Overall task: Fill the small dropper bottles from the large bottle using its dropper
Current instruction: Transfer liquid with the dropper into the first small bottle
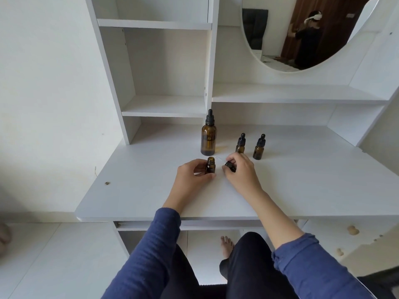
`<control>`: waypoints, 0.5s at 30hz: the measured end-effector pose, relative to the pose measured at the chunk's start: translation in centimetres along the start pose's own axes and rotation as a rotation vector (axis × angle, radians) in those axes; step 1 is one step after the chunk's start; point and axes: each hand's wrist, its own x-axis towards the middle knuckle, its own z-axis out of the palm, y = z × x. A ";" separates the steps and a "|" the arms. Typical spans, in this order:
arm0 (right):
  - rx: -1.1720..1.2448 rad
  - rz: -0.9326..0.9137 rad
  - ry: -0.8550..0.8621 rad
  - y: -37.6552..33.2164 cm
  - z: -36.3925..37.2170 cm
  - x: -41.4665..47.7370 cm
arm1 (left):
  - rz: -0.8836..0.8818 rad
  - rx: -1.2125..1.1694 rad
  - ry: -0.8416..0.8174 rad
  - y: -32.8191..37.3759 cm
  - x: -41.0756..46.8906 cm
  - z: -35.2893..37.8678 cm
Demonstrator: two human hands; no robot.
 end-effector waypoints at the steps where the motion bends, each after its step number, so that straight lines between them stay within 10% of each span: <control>1: 0.032 0.025 0.023 -0.2 -0.2 0.1 | 0.000 0.005 -0.002 0.0 0.0 0.0; 6: 0.474 0.176 0.090 -2.1 -1.3 0.0 | 0.002 -0.011 -0.008 0.2 -0.2 -0.1; 15: 0.537 0.007 0.075 -5.0 -2.3 0.6 | -0.013 -0.048 -0.019 0.7 -0.5 -0.1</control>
